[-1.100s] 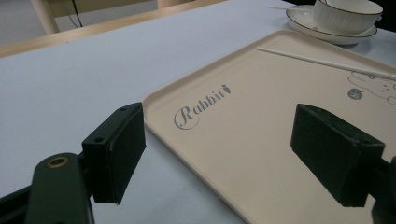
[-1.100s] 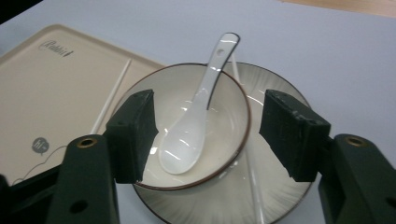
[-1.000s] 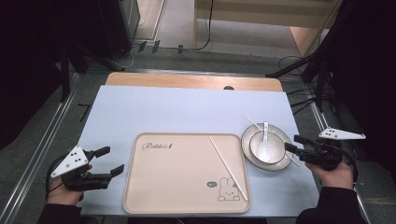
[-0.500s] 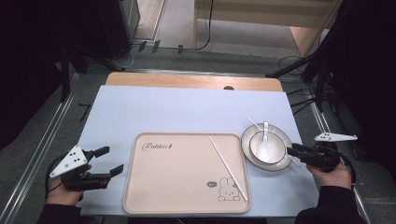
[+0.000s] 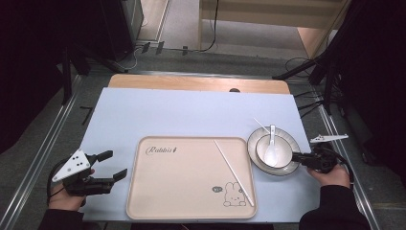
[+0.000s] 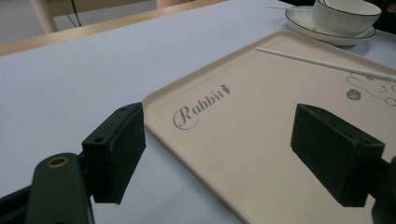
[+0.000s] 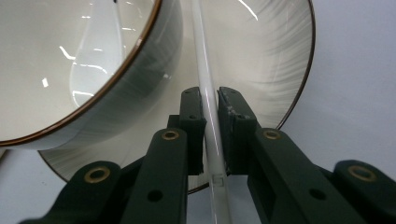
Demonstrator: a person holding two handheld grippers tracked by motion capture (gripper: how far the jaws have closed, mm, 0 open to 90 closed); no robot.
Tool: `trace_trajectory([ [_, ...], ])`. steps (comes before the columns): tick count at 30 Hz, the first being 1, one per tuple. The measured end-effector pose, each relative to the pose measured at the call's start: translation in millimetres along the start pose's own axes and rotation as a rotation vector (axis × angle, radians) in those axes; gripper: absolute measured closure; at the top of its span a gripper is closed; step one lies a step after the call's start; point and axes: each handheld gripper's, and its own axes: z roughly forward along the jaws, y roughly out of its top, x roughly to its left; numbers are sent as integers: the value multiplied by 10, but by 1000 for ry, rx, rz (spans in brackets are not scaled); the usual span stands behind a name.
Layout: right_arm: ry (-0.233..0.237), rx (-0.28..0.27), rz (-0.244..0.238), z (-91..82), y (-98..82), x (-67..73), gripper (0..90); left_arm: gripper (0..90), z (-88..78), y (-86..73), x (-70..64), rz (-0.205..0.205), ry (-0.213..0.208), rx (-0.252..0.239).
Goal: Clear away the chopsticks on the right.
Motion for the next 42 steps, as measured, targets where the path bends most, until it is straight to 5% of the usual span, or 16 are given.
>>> trace_trajectory([
  [10, 21, -22, 68, -102, 72, 18, 844, 186, -10, 0, 7, 1, 3, 0],
  [16, 8, -80, 146, -277, 151, 44, 845, 186, -16, 2, 7, 0, 5, -1],
  [23, -29, -159, 167, -463, 225, 127, 845, 186, -22, -3, 10, -6, 5, -13],
  [34, -43, -271, 139, -752, 317, 369, 847, 187, -30, -3, 13, -4, 10, -15],
  [42, 0, -264, 74, -693, 363, 730, 847, 187, -45, -6, 15, -4, 15, -16],
])
